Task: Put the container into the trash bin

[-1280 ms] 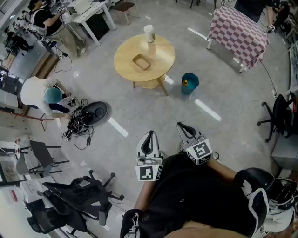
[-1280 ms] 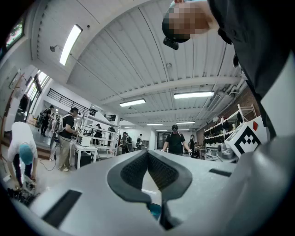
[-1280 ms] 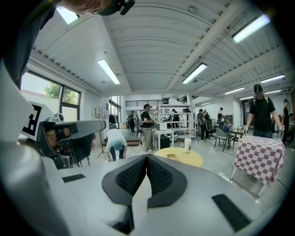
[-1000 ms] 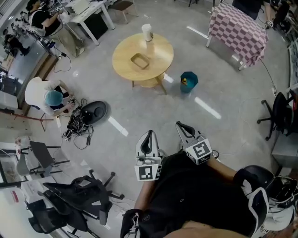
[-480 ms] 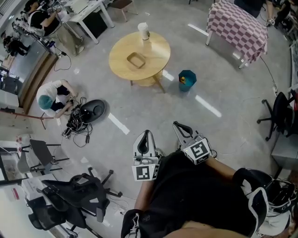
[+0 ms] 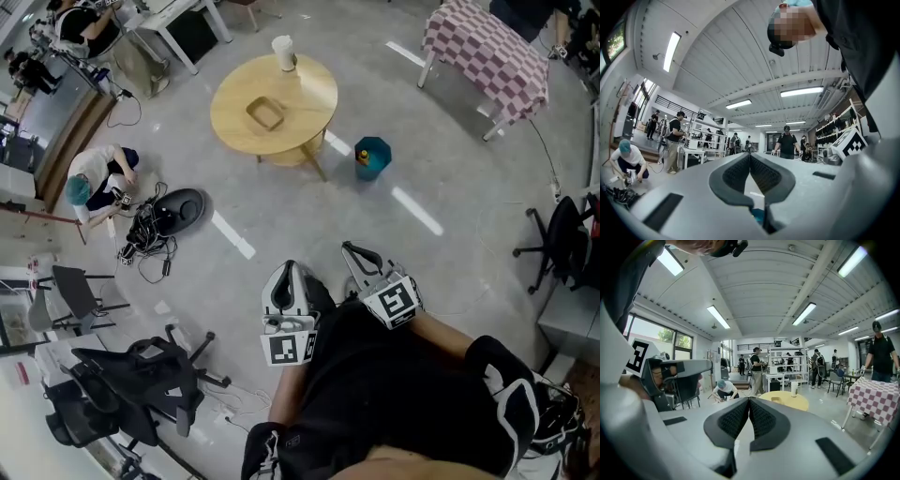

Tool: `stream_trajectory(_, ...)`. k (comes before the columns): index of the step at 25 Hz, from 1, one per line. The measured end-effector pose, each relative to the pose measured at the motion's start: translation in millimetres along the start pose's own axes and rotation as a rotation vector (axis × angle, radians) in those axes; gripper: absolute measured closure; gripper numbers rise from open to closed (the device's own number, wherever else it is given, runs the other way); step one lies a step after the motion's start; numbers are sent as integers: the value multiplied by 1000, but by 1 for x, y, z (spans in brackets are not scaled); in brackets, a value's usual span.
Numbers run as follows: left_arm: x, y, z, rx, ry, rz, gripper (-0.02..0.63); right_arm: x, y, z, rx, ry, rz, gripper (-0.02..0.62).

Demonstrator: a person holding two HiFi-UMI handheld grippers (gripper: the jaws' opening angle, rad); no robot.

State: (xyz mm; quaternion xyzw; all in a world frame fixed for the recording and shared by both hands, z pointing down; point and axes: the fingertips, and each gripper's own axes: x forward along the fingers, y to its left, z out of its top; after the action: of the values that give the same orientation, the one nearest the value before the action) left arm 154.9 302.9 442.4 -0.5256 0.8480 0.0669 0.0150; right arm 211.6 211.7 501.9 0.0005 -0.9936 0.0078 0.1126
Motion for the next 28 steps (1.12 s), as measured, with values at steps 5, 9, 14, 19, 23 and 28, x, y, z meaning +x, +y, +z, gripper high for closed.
stream_trajectory(5, 26, 7, -19, -15, 37, -4, 596, 21, -17, -12, 8, 28, 9, 568)
stream_trajectory(9, 57, 28, -26, -19, 41, -10, 595, 56, -34, -12, 5, 41, 14, 569)
stream_trajectory(14, 114, 77, -29, -41, 36, -24, 595, 119, -57, -1, -12, 69, 5, 568)
stream_trajectory(19, 168, 135, -30, -50, 21, -36, 596, 193, -83, 12, -18, 89, -13, 568)
stream_trajectory(23, 206, 186, -22, -62, 18, -60, 595, 254, -93, 30, -19, 108, -25, 568)
stream_trajectory(28, 239, 232, -19, -68, 15, -96, 595, 317, -107, 47, -14, 110, -54, 568)
